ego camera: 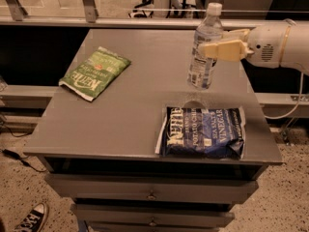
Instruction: Move blue plastic bottle near blue chip bag
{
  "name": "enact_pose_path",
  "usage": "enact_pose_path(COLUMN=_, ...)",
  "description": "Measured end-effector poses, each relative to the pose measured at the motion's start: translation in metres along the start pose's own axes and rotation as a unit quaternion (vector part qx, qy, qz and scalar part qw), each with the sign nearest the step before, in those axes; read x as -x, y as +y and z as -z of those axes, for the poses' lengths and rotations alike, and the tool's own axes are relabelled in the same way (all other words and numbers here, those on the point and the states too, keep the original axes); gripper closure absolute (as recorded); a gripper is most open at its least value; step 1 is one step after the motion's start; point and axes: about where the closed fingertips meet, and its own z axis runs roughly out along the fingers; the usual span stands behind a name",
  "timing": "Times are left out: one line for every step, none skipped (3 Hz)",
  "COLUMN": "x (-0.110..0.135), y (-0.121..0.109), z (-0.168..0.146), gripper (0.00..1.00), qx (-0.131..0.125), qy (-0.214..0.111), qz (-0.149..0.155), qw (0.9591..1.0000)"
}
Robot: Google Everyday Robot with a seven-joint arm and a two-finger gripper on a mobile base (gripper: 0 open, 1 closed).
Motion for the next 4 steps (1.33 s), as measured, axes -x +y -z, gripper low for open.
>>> enact_pose_path(x=-0.005, y=0.022, z=0.002, gripper=1.00, qx=0.047, qy=0.017, qz=0.037, qw=0.9981)
enact_pose_path(x=-0.015, y=0.043, z=0.008, gripper=1.00, qx=0.079, qy=0.019, qz=0.064, qw=0.9947)
enact_pose_path(x=-0.027, y=0.055, z=0.012, gripper=1.00, qx=0.093, qy=0.011, qz=0.074, qw=0.9929)
enact_pose_path(x=-0.039, y=0.062, z=0.007, gripper=1.00, qx=0.103, qy=0.002, qz=0.090, qw=0.9905)
